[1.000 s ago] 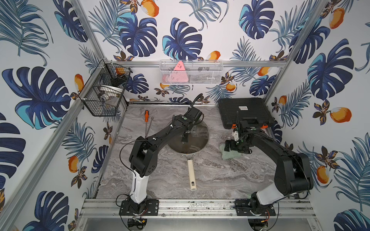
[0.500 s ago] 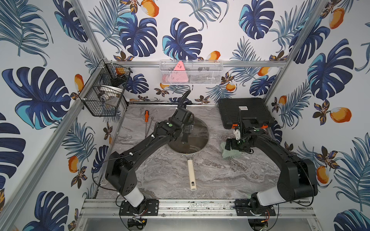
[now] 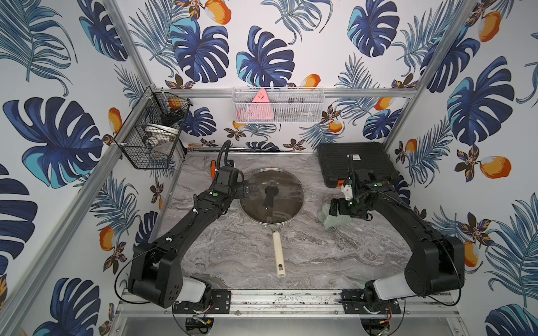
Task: Wipe the pot lid with a cloth
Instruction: Reset both arms
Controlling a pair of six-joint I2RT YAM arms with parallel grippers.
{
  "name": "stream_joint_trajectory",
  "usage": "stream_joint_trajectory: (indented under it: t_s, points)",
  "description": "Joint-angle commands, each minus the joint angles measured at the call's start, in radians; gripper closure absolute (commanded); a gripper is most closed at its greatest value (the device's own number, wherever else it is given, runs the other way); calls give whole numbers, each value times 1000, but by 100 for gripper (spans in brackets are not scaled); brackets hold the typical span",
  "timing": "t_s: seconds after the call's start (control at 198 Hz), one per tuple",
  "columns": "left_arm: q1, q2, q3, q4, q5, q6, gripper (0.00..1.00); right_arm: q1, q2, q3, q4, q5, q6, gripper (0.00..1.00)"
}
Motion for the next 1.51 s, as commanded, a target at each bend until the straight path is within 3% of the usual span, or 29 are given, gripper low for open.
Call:
stream_joint_trajectory:
  t_s: [0.0,0.096,0.176,0.217,0.277,0.313,0.489,0.62,0.928,1.175,1.251,1.341,1.462,1.503]
  points:
    - [5,0,-24,100,52,-38,1,-8,-79,-19,23,-78,3,0]
    - [7,1,-31,117,43,-60,1,13,-109,8,-5,190,60,0]
    - [6,4,-24,114,33,-53,1,12,-79,44,-75,286,54,0]
    - [7,6,-26,117,22,-47,1,10,-80,34,-68,258,39,0]
    - [6,4,-38,137,7,-38,1,-6,-98,-2,-9,66,5,0]
    - [8,3,-50,152,4,-31,1,-8,-105,-19,25,19,13,0]
    - [15,-11,-85,211,-49,52,1,-8,-60,-18,44,155,28,0]
    - [42,-15,-128,280,-72,111,1,-8,-38,-41,102,181,12,0]
    - [127,-4,-425,717,-2,208,1,-36,-141,-395,704,150,-85,0]
    - [147,71,-516,880,12,247,1,-192,-160,-706,1275,23,-43,0]
    - [154,96,-537,910,16,239,1,-208,-144,-817,1536,18,-33,0]
    - [157,163,-615,1110,47,251,1,-215,-42,-925,1901,44,-42,0]
    - [164,254,-741,1426,51,255,1,-217,-32,-925,1887,68,-72,0]
    - [166,237,-754,1413,67,248,1,-217,11,-941,1968,63,-75,0]
